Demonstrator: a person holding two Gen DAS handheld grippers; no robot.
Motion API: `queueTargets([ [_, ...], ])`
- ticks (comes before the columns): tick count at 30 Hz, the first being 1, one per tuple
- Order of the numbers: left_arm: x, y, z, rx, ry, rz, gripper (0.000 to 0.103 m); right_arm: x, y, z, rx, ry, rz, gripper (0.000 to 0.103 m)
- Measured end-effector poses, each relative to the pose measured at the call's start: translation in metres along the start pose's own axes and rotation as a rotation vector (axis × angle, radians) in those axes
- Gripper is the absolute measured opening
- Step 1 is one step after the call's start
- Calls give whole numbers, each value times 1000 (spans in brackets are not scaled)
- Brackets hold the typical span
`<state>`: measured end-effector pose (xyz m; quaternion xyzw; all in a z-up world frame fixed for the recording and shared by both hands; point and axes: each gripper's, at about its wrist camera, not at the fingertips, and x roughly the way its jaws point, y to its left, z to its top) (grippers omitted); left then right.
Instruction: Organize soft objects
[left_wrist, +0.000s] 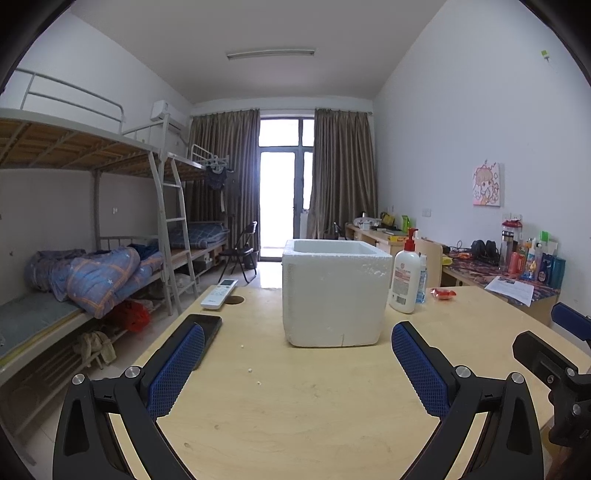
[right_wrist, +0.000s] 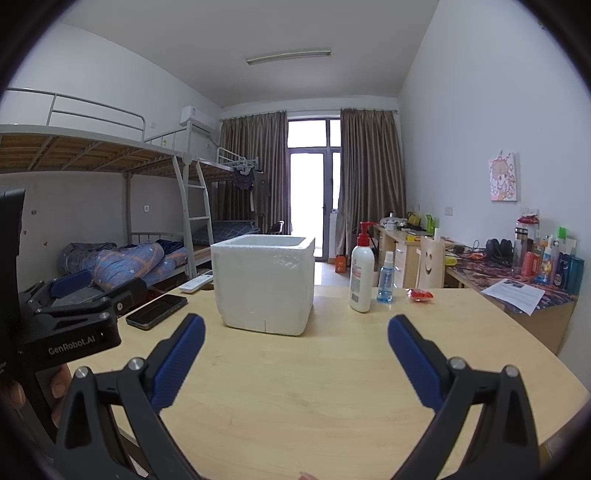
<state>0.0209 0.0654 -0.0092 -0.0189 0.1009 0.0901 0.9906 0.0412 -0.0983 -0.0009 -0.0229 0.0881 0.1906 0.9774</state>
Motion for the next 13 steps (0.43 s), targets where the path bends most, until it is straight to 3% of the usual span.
queueTargets([
  [13, 2, -1, -2, -2, 10, -8, 102, 2, -2, 0, -1, 6, 2, 101],
])
